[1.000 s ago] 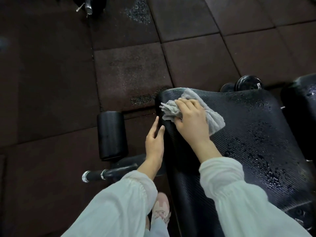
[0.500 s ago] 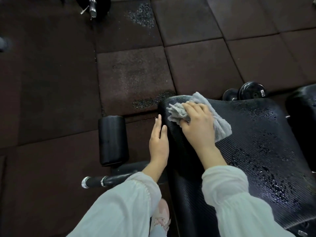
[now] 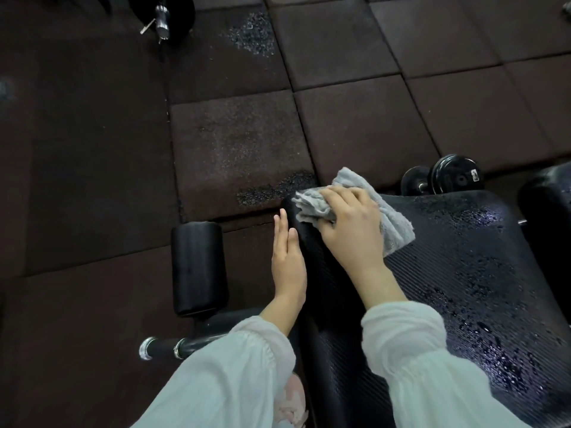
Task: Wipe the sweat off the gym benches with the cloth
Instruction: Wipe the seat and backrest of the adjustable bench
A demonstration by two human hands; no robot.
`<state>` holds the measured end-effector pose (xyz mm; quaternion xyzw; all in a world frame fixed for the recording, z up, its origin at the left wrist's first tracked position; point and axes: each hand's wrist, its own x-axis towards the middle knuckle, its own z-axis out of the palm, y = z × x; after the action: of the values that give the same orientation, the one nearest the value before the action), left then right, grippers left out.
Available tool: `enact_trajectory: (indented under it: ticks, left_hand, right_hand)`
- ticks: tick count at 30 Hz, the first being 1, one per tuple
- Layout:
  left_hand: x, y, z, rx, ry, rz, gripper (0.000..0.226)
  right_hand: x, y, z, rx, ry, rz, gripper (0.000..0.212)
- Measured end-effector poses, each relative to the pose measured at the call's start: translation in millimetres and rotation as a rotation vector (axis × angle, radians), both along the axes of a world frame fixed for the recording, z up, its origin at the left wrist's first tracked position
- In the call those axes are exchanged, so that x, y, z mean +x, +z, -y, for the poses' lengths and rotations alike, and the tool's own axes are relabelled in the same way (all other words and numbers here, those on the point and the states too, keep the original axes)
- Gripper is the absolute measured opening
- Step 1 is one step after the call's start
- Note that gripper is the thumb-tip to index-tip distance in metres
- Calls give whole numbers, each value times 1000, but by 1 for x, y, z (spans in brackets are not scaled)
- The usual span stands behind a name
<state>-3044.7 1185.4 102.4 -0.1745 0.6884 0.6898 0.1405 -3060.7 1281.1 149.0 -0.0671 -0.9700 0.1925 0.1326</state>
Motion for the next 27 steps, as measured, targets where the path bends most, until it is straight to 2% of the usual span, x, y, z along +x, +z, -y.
enact_trajectory:
  ticks: [3, 5, 8, 12, 15, 19, 22, 24, 27]
  left_hand:
    - [0, 1, -1, 86, 68, 11, 41]
    - [0, 3, -1, 76, 59, 15, 41]
    - [0, 4, 1, 26, 24, 23, 41]
    - [-1, 8, 3, 40, 12, 39, 40]
    - [-1, 6, 4, 88, 39, 76, 41]
    - [-1, 11, 2, 120, 81, 76, 39]
    - [-2, 17, 2, 27, 24, 48, 40]
    - [-5, 18, 3, -117, -56, -8, 42]
    - [-12, 21, -1, -420, -308, -276, 45]
  right_hand:
    - [26, -1, -3, 4, 141, 15, 38]
    - [51, -2, -11, 5, 169, 5, 39]
    - [56, -4, -18, 10, 76, -8, 40]
    - [6, -1, -4, 14, -41, -20, 36]
    - [-10, -1, 6, 9, 89, 29, 35]
    - [27, -1, -9, -44, 285, 48, 34]
    - [38, 3, -31, -71, 184, 13, 35]
    - [26, 4, -36, -71, -14, 23, 39]
    - [5, 6, -34, -88, -252, 71, 41]
